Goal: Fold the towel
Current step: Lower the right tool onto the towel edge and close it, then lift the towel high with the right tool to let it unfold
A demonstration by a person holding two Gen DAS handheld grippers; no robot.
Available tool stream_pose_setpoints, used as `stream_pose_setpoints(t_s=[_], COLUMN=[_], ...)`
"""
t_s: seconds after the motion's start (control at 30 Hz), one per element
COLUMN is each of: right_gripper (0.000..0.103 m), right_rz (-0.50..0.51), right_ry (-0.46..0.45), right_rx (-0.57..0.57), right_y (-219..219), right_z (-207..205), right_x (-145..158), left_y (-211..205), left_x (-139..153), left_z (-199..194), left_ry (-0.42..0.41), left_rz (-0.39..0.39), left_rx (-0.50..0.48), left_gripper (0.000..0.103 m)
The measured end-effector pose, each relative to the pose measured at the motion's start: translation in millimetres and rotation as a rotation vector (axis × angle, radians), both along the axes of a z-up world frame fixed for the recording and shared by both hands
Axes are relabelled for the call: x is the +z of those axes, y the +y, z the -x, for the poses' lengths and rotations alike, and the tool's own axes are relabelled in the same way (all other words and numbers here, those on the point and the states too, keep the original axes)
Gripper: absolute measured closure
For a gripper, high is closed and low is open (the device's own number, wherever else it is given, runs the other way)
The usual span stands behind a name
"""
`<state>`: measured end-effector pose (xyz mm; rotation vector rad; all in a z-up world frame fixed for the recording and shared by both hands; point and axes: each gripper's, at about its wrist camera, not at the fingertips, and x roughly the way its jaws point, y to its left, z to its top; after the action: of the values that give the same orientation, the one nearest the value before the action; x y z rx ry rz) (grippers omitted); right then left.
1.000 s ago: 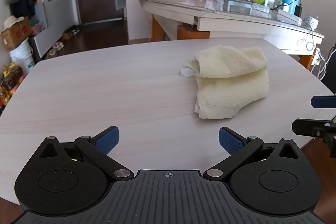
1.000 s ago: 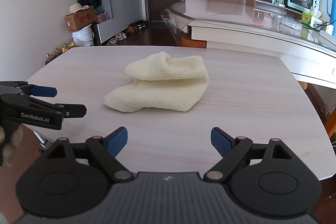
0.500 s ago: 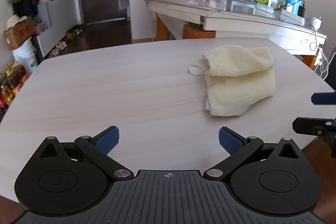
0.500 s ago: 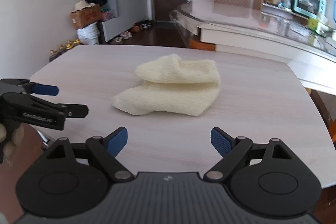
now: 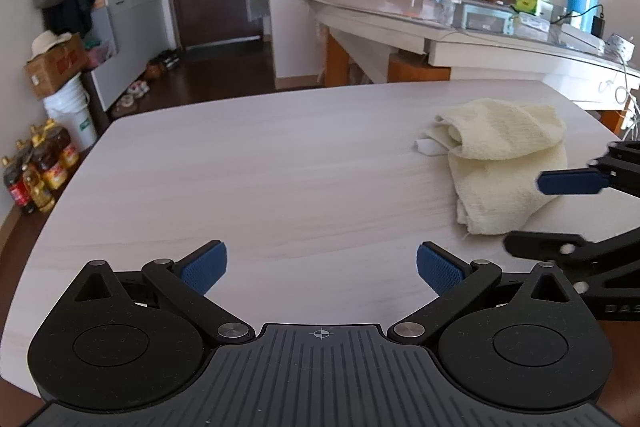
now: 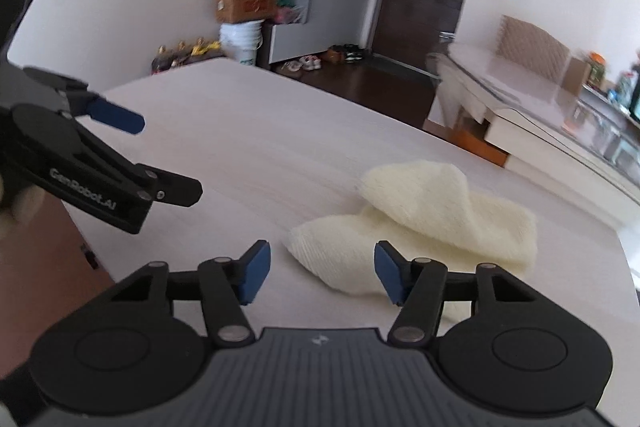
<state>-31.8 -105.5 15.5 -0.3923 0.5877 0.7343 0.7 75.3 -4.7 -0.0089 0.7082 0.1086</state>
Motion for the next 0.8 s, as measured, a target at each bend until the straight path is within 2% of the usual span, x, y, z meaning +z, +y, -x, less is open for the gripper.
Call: stream_pose_setpoints(t_s=[0.3,0.37,0.4,0.57,0.6,0.8], right_gripper=[0.044,0.049,0.058,0.080,0.092,0.097], right_rz=[0.085,0.095,0.100,0.077,0.070,0.029], right_ry=[-0.038,-0.055,-0.064,-0.075,-0.078,-0.073], right_rx=[0.021,0.021,0.022,0.014,0.010,-0.021], right_y=[14,14,14,1,-2,-19], right_z=[1,3,4,12,13,8], right_x=[-15,-16,-16,-11,-10,6], left_y=[5,5,4,4,3,-5], left_x=[-1,-2,-2,-3,-3,-5], left_z=[-6,-8,-9,-11,-11,-14], left_ry=[-0.003,0.000,0.003,0.012,0.013,0.018], left_rz=[0.018,0.019,0.020,0.018,0.017,0.013], left_rx=[-0.006,-0.006,-0.007,-0.004,-0.005,-0.024], left_gripper=[0.000,0.000,0.000,0.000,0.000,0.000])
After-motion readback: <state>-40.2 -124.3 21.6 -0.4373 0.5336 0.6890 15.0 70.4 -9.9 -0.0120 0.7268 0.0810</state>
